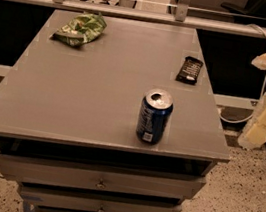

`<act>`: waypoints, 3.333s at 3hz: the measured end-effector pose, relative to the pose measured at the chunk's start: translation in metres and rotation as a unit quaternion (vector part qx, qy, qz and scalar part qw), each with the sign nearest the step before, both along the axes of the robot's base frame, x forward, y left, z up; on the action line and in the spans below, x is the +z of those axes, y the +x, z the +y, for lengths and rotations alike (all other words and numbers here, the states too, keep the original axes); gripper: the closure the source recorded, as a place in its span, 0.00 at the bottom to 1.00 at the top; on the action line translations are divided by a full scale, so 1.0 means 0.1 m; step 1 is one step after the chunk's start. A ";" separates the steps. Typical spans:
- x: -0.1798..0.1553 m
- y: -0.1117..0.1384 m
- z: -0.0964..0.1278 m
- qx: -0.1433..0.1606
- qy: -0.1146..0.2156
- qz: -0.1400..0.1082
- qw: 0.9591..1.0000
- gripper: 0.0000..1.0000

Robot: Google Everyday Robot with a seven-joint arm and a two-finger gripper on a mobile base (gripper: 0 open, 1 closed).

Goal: Knock pepsi can over

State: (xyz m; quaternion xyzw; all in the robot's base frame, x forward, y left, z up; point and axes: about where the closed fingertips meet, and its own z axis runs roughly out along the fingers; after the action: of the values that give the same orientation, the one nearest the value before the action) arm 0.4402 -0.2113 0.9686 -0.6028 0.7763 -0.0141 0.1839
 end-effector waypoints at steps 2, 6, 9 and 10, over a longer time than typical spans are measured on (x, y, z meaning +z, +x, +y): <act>-0.56 0.29 0.42 0.048 0.143 -0.013 0.988 0.00; -0.79 0.88 1.86 0.126 0.385 -0.005 0.914 0.00; -0.49 0.98 2.41 0.167 0.403 0.025 0.900 0.00; -0.52 0.95 2.15 0.154 0.394 0.020 0.906 0.00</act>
Offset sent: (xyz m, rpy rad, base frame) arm 0.0547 0.0698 -0.0883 0.4935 -0.0442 0.1577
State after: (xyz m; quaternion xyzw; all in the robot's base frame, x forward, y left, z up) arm 0.5357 0.0039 0.9162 -0.5936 0.6196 0.3335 0.3905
